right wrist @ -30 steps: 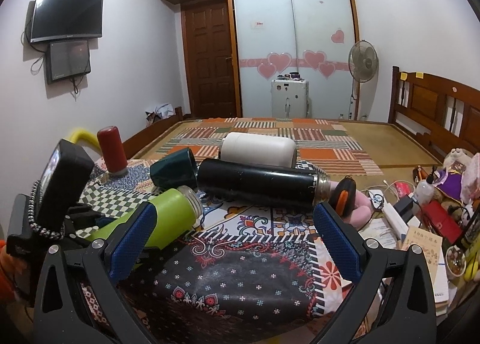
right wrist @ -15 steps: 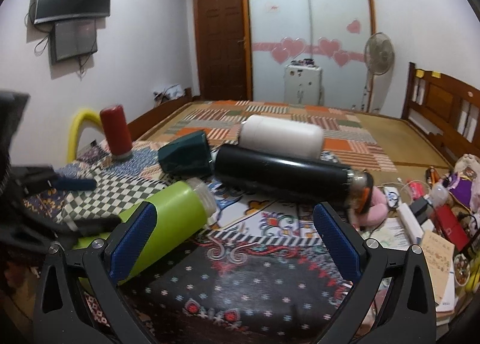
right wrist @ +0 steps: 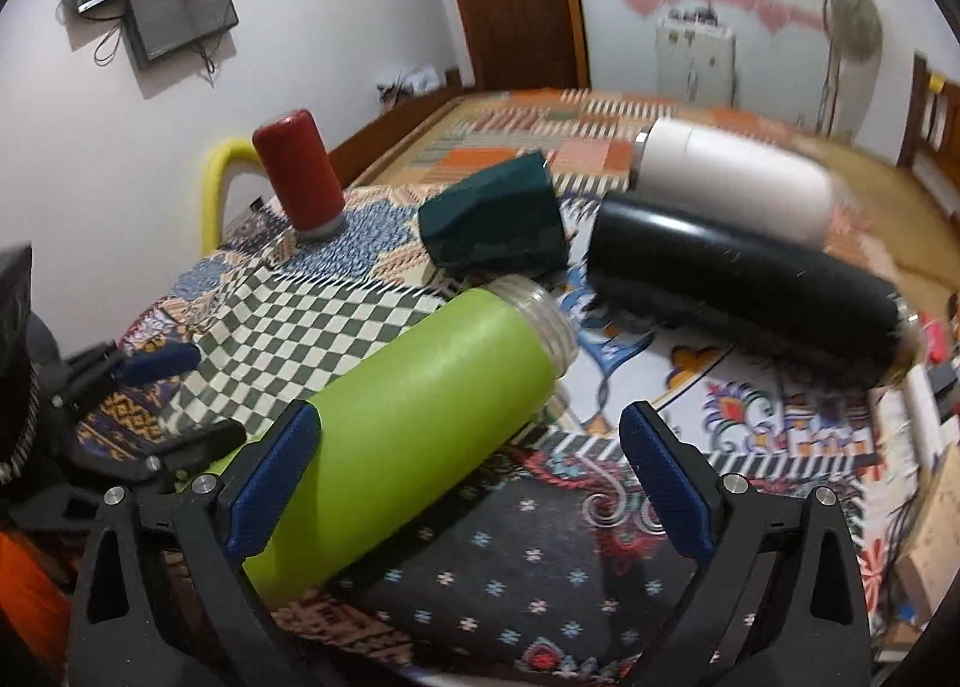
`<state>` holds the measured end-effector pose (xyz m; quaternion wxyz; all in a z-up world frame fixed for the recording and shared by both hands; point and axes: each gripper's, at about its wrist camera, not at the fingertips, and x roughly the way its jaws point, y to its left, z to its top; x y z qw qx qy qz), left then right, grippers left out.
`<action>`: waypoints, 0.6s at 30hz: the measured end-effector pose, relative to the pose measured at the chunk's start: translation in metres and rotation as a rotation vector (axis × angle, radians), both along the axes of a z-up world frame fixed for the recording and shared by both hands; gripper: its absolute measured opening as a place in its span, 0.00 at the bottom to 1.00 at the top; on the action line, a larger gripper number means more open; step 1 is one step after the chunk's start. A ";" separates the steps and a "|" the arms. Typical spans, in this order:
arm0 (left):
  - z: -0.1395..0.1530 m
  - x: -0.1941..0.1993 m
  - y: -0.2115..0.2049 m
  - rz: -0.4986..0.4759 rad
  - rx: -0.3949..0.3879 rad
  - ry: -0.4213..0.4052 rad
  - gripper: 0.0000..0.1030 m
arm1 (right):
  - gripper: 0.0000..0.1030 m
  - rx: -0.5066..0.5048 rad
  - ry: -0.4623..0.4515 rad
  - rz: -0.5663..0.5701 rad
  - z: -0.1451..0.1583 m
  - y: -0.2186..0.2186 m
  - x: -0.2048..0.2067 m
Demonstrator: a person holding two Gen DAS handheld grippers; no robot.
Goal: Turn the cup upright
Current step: 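Grasp the green bottle with the right gripper while the left gripper releases it, then rotate the green bottle upright with the right gripper and lower it onto the bed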
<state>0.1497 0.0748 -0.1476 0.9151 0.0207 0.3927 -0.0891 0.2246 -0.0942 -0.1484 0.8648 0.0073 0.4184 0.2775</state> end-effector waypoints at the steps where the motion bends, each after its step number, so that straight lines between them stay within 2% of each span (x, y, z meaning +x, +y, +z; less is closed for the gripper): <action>1: 0.000 0.000 -0.001 -0.005 -0.011 -0.005 0.74 | 0.96 0.005 0.022 0.005 -0.002 0.002 0.003; 5: -0.001 -0.001 -0.009 -0.049 -0.054 -0.020 0.74 | 0.96 -0.016 0.094 0.022 -0.006 0.012 0.012; 10: -0.005 0.003 -0.023 -0.084 -0.056 -0.016 0.74 | 0.92 -0.106 0.139 0.059 -0.017 0.034 0.021; 14: -0.007 0.002 -0.016 -0.061 -0.044 -0.021 0.74 | 0.87 -0.123 0.208 0.113 -0.025 0.045 0.029; 18: -0.005 0.000 0.003 0.007 -0.031 -0.032 0.74 | 0.76 -0.155 0.185 0.143 -0.019 0.053 0.030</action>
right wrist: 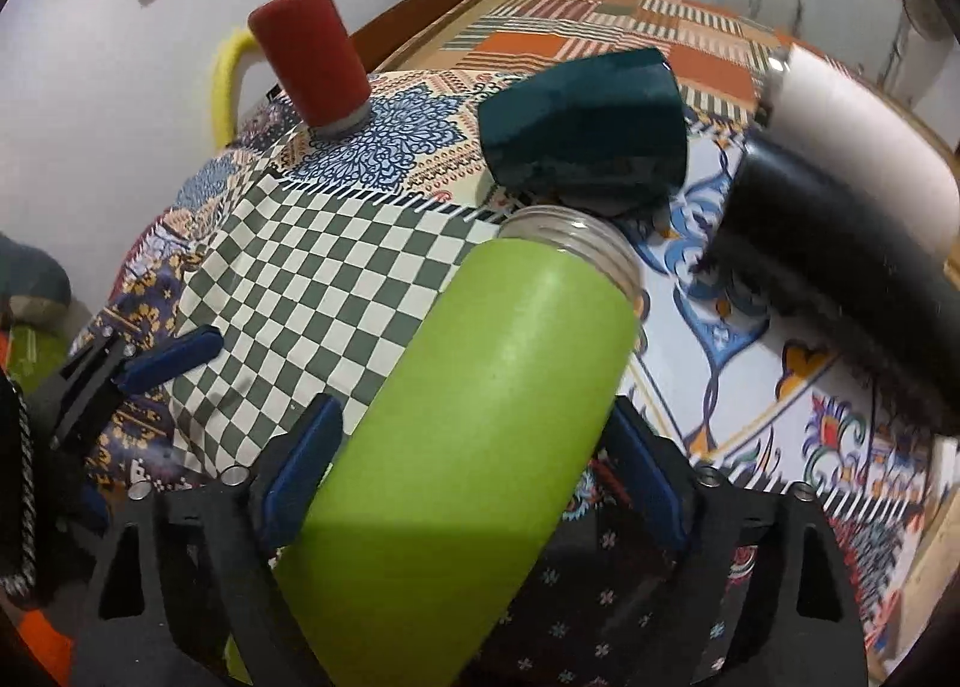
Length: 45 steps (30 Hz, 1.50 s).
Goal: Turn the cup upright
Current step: 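Rotate the green bottle upright with the right gripper and lower it onto the bed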
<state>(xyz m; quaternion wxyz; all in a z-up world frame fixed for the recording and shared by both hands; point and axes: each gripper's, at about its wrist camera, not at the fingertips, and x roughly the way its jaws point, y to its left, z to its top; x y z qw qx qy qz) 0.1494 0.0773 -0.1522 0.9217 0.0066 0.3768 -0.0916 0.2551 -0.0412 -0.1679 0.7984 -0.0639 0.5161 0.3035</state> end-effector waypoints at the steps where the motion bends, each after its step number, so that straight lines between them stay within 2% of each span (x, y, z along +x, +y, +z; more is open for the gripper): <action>1: 0.001 0.000 0.004 0.018 0.007 -0.005 0.74 | 0.69 0.012 0.000 0.006 0.003 -0.001 0.001; 2: 0.003 -0.001 0.010 0.033 0.005 -0.010 0.74 | 0.64 0.021 0.001 0.008 0.004 -0.001 0.002; 4: 0.008 -0.002 0.018 0.054 -0.010 -0.016 0.74 | 0.61 0.032 -0.016 0.026 0.008 0.000 -0.001; 11: 0.020 -0.010 0.024 0.092 0.003 -0.056 0.74 | 0.61 0.017 -0.082 0.037 0.016 -0.001 -0.011; 15: 0.033 -0.013 0.021 0.083 -0.018 -0.089 0.75 | 0.60 0.064 -0.167 0.006 0.038 -0.016 -0.022; 23: 0.059 -0.020 0.005 0.091 -0.004 -0.192 0.90 | 0.60 0.125 -0.370 -0.055 0.071 -0.034 -0.053; 27: 0.067 -0.025 -0.002 0.127 0.033 -0.250 0.96 | 0.59 0.145 -0.433 -0.055 0.081 -0.032 -0.060; 30: 0.071 -0.028 -0.002 0.144 0.032 -0.273 0.98 | 0.59 0.153 -0.471 -0.061 0.084 -0.030 -0.060; 36: 0.070 -0.025 0.002 0.151 0.023 -0.270 0.98 | 0.59 0.167 -0.484 -0.055 0.084 -0.024 -0.049; 45: 0.062 -0.022 0.004 0.154 0.006 -0.249 0.98 | 0.59 0.137 -0.470 -0.043 0.070 -0.028 -0.057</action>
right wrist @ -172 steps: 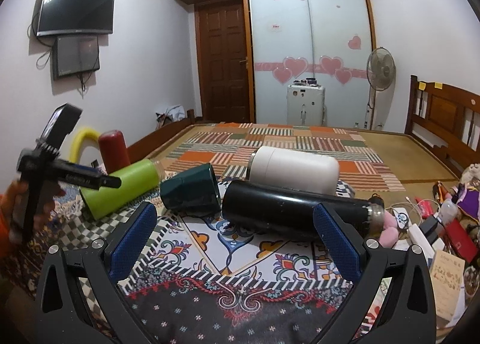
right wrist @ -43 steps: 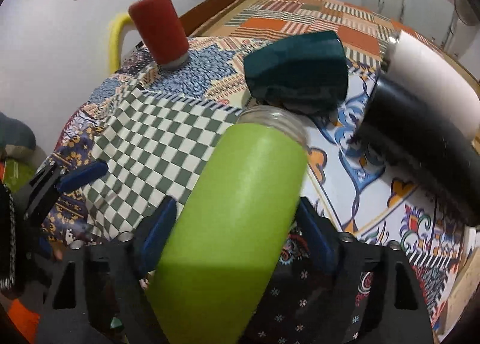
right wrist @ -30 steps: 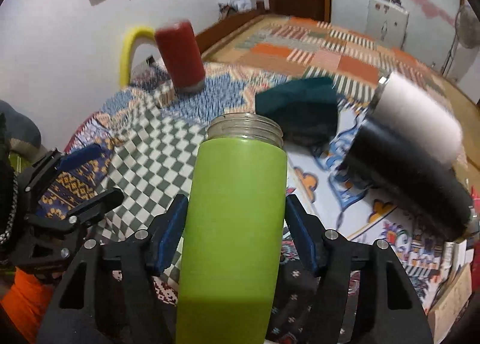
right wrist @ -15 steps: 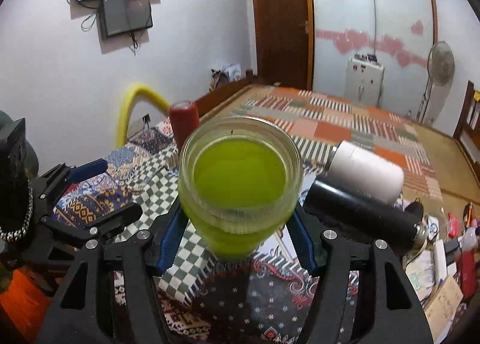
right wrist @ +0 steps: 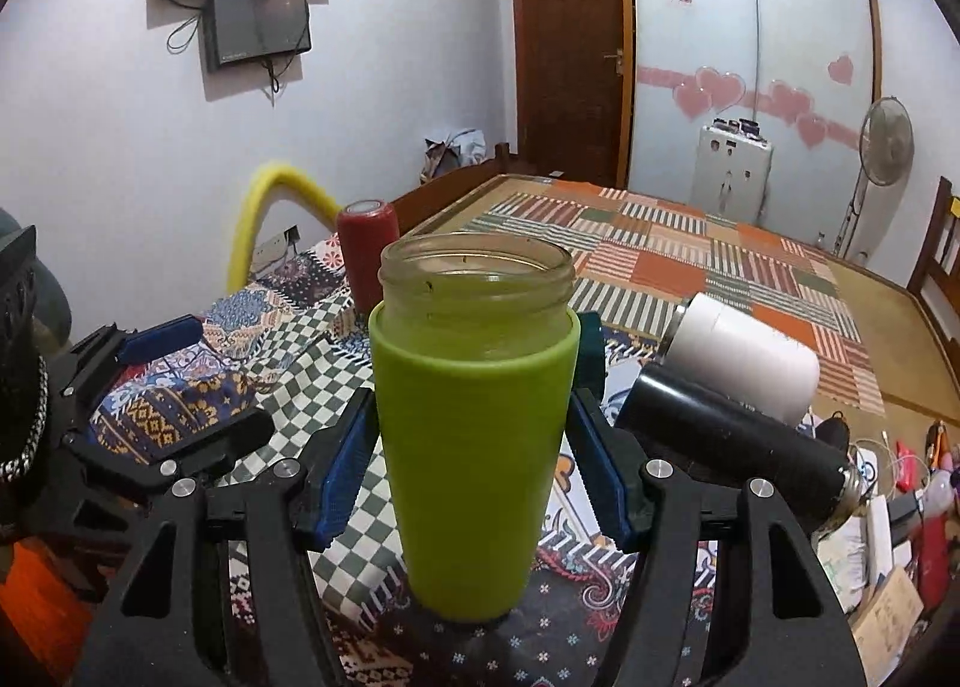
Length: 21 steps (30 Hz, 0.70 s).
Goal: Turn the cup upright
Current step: 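Rotate the green bottle upright with the right gripper and lower it onto the bed, then open the right gripper and pull it back from the bottle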
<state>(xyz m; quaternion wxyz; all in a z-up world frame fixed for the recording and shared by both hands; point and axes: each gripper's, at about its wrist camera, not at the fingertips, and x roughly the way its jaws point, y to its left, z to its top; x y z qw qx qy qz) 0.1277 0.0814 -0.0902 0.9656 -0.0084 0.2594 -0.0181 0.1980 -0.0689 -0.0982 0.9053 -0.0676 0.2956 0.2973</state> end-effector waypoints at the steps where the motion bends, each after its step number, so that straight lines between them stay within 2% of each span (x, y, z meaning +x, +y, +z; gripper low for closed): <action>1: 0.000 0.000 0.000 0.001 0.002 -0.001 0.98 | 0.59 -0.003 -0.003 -0.002 0.000 0.000 -0.001; 14: 0.004 -0.006 -0.001 0.020 0.002 -0.017 0.98 | 0.59 -0.020 -0.037 -0.007 -0.005 0.009 -0.006; 21: 0.020 -0.023 -0.005 0.034 -0.009 -0.058 0.98 | 0.60 0.035 -0.045 -0.017 0.007 -0.003 -0.020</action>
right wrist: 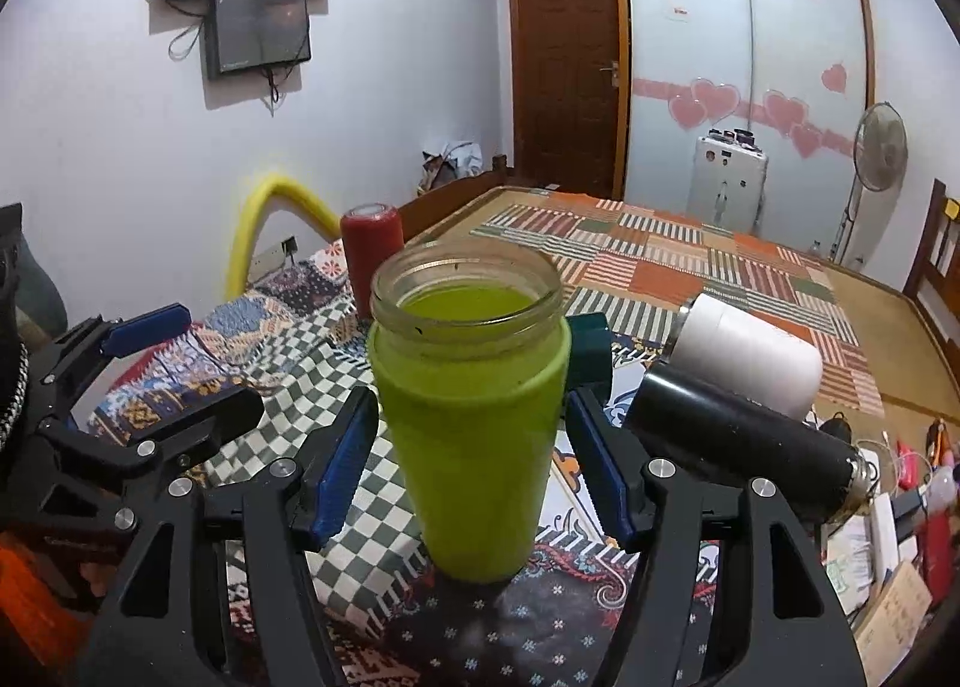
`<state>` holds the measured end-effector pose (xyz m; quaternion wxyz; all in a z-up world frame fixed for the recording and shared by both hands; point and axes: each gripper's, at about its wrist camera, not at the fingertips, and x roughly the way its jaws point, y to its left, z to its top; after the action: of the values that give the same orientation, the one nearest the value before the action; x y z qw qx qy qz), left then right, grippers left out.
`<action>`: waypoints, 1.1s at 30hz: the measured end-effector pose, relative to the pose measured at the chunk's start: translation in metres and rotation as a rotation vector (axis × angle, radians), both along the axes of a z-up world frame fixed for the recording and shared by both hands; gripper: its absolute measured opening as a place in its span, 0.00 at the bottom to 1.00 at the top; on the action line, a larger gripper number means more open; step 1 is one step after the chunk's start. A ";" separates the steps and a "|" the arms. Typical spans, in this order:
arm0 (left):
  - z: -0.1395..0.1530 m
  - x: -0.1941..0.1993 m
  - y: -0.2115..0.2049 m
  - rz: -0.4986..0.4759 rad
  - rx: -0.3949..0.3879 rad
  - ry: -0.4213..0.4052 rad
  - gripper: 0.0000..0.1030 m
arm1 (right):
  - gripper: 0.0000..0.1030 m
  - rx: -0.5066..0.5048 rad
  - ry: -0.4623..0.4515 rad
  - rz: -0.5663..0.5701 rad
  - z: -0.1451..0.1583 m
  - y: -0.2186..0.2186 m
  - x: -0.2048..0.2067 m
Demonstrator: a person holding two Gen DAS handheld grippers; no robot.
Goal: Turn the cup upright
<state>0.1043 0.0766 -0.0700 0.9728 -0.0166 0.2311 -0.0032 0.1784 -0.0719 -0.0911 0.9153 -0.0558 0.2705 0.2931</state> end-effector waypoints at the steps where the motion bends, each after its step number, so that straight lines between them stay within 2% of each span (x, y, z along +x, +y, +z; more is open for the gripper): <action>1: 0.004 -0.004 -0.001 0.001 0.000 -0.010 0.98 | 0.60 0.008 -0.012 -0.004 0.004 -0.004 -0.006; 6: 0.034 -0.036 -0.015 0.017 0.013 -0.107 0.98 | 0.60 0.079 -0.077 -0.033 0.031 -0.025 -0.036; 13: 0.078 -0.096 -0.041 0.032 0.047 -0.267 0.98 | 0.61 0.177 -0.225 -0.091 0.071 -0.052 -0.094; 19: 0.099 -0.139 -0.061 0.033 0.063 -0.360 0.98 | 0.67 0.231 -0.314 -0.130 0.090 -0.063 -0.131; 21: 0.103 -0.148 -0.066 0.032 0.067 -0.377 0.99 | 0.71 0.244 -0.337 -0.145 0.093 -0.067 -0.141; 23: 0.105 -0.157 -0.071 0.037 0.074 -0.392 1.00 | 0.82 0.256 -0.355 -0.159 0.094 -0.070 -0.144; 27: 0.104 -0.165 -0.075 0.034 0.069 -0.396 1.00 | 0.84 0.261 -0.390 -0.192 0.093 -0.072 -0.152; 28: 0.103 -0.167 -0.075 0.035 0.065 -0.396 1.00 | 0.86 0.262 -0.393 -0.197 0.093 -0.071 -0.153; 31: 0.102 -0.172 -0.074 0.042 0.062 -0.401 1.00 | 1.00 0.276 -0.408 -0.222 0.088 -0.076 -0.160; 33: 0.101 -0.174 -0.074 0.041 0.053 -0.397 1.00 | 1.00 0.272 -0.422 -0.236 0.087 -0.075 -0.161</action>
<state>-0.0698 0.0026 0.0314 0.9992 0.0054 0.0341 0.0196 0.0175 -0.1467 -0.0042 0.9784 0.0397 0.0370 0.1997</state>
